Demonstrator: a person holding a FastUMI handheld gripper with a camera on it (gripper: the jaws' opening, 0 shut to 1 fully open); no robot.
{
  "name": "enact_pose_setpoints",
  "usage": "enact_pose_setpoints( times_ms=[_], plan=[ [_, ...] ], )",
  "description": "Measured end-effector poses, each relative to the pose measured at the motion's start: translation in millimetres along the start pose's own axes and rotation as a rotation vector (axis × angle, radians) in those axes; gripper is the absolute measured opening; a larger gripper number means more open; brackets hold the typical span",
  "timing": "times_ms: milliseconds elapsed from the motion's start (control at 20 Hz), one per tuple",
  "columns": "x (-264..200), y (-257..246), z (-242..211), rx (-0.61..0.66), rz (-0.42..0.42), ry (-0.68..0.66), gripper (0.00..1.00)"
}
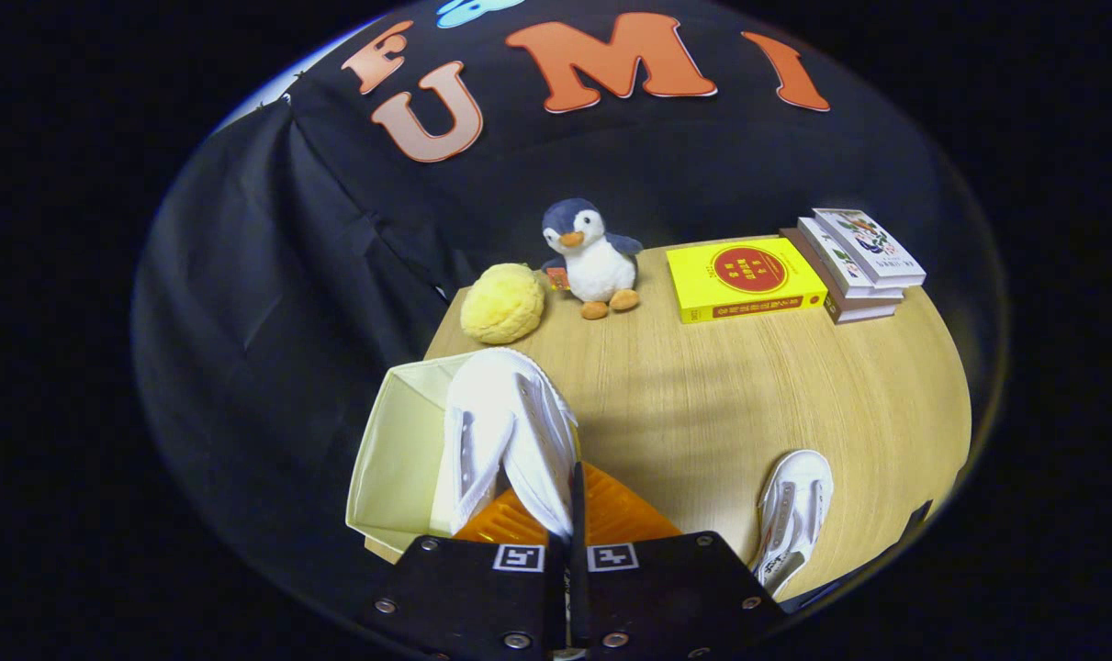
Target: Open the storage box then place both shoes into the box .Put the left shoe in first, then the right shoe, with the right side of both shoes facing outward in a uniform manner.
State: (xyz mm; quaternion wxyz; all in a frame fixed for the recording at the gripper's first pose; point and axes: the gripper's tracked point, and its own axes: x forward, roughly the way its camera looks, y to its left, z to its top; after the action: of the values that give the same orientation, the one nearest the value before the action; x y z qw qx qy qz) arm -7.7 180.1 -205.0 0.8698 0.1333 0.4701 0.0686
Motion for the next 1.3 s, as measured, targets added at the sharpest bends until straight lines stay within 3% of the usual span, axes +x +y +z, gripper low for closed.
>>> enact_pose_setpoints(
  times_ms=[300,500,1300],
  plan=[
    [30.3,75.9,4.3,-0.006,0.035,0.038,0.03],
    [61.7,109.3,-12.9,-0.013,0.011,0.108,0.03],
    [164.1,134.5,-87.2,0.127,-0.202,0.354,0.03]
  ],
)
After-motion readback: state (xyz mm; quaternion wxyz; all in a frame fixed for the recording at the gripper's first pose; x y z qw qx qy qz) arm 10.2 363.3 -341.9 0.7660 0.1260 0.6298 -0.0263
